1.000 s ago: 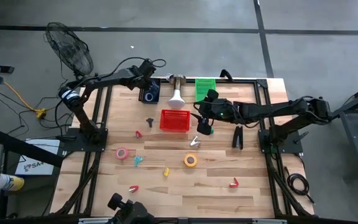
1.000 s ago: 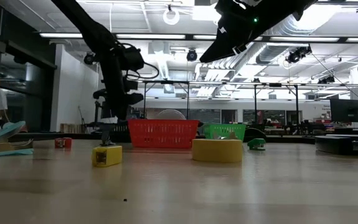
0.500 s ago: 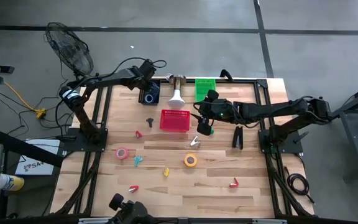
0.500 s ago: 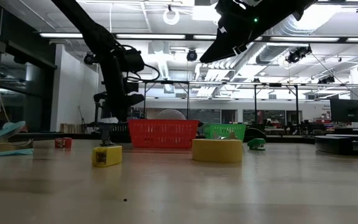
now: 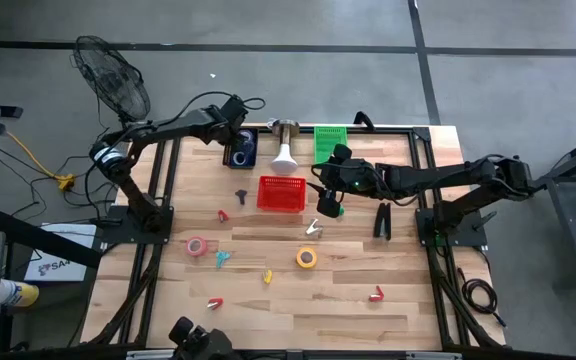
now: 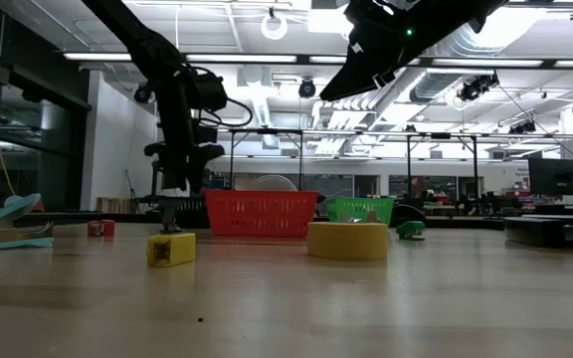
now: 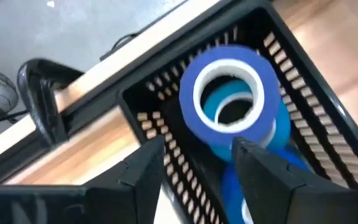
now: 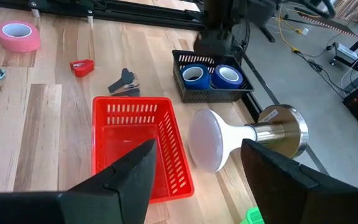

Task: Pick and place Stapler, Stapler remover, tape
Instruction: Put the pink tape into the black basket

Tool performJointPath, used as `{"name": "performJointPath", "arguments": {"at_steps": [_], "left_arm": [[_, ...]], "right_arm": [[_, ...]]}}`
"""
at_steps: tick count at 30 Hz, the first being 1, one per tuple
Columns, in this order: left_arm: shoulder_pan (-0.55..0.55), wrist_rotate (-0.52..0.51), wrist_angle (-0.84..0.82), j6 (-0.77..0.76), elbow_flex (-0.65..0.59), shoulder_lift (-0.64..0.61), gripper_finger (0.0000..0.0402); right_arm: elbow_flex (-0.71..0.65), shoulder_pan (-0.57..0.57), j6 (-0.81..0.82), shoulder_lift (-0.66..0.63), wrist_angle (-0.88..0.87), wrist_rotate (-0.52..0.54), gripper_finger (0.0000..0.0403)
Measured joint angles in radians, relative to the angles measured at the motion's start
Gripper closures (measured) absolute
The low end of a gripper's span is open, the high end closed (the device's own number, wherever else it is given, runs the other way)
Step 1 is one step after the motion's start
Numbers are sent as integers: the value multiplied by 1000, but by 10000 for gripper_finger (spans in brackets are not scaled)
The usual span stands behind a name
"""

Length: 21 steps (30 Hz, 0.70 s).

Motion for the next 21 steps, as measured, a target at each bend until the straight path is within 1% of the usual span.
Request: {"name": "performJointPath", "arguments": {"at_steps": [3, 6, 9, 15, 19, 21], "left_arm": [[0, 34, -70, -2, 0, -50, 214], [-3, 100, -164, -16, 0, -98, 213], [-35, 138, -268, -24, 0, -137, 213], [-169, 134, -395, -88, -39, -206, 213], [-272, 75, -454, -202, -96, -251, 213], [-324, 57, -457, -270, -134, -277, 213]], "right_arm": [[0, 0, 0, 0, -3, 0, 176], [0, 0, 0, 0, -12, 0, 176], [0, 0, 0, 0, -22, 0, 176], [0, 0, 0, 0, -37, 0, 176], [0, 0, 0, 0, -50, 0, 176], [0, 0, 0, 0, -58, -4, 176]]}}
